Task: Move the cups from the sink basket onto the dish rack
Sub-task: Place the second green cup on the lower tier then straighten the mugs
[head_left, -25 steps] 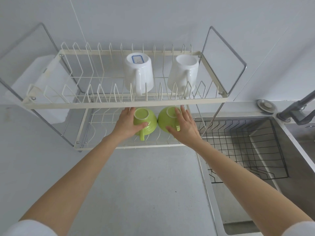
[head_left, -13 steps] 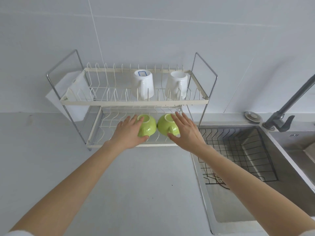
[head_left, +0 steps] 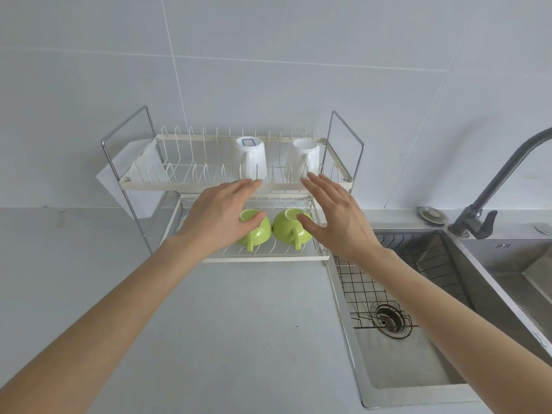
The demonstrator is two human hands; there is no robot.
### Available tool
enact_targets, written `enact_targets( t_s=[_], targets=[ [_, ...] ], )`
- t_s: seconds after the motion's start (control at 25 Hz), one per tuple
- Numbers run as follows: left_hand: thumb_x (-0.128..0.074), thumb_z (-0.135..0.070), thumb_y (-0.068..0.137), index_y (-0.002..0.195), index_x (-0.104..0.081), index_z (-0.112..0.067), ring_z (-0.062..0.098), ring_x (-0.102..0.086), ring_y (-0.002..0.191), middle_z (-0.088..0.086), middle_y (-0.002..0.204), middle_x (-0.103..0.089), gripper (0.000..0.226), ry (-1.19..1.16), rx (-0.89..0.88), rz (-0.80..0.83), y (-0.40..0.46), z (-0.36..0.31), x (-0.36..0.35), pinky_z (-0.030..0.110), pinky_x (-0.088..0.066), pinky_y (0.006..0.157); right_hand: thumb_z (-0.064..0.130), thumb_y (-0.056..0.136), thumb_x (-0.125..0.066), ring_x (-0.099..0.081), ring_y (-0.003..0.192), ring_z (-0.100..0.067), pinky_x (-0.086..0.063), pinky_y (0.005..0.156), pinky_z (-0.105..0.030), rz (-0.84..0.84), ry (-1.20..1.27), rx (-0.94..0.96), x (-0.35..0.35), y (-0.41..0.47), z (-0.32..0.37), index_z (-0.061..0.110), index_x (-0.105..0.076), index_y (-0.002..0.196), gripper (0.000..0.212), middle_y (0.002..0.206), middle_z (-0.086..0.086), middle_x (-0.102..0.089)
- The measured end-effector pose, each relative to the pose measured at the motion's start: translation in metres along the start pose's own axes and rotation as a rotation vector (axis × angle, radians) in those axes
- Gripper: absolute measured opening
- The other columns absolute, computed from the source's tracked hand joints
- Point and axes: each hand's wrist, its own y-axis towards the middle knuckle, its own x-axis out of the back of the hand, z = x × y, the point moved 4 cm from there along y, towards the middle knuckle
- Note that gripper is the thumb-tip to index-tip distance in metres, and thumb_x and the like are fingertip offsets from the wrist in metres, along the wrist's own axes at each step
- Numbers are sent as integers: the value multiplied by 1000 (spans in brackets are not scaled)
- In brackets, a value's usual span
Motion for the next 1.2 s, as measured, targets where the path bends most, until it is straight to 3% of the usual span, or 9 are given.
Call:
enact_targets(
  t_s=[0.32,0.48,0.64,0.84,0.96,1.2],
  targets=[
    [-48,-40,88,140,-29,-22,22,-40,132,-4,149,-36,58,26,36,-24,42,8,23,35,-35,102,31,90,-53,-25,143,-19,-32,112,-39,11,34,-57,26,49,-9,19,-31,143,58,154,-2,-30],
    [-47,-40,89,141,-28,-22,21,-36,135,-4,150,-33,58,-30,105,26,76,26,25,38,-36,103,25,92,-49,-34,138,-19,-39,103,-36,57,115,-155,32,82,-22,22,-31,142,53,154,2,-29],
    [-48,-38,89,141,-29,-19,22,-32,138,1,151,-31,58,-121,145,86,105,49,15,37,-30,110,26,92,-50,-34,138,-21,-37,108,-38,133,118,-183,26,113,-41,23,-31,142,54,153,2,-30],
    [-50,-36,89,143,-26,-16,21,-26,141,5,153,-28,62,-204,173,192,137,64,-5,36,-23,114,27,92,-50,-23,143,-22,-28,115,-38,369,64,-178,10,143,-51,22,-23,146,60,157,-1,-19],
    [-53,-34,87,143,-25,-17,21,-27,140,4,152,-29,64,-241,202,224,150,70,-17,35,-24,113,28,94,-47,-20,142,-27,-23,114,-38,482,67,-239,0,149,-56,16,-20,147,61,155,-6,-23],
    [-56,-28,87,140,-32,-15,23,-33,136,7,148,-35,60,-331,229,208,153,68,-26,31,-27,109,29,95,-44,-29,139,-25,-23,112,-32,471,130,-286,-3,151,-56,13,-28,144,53,152,-6,-29]
  ],
)
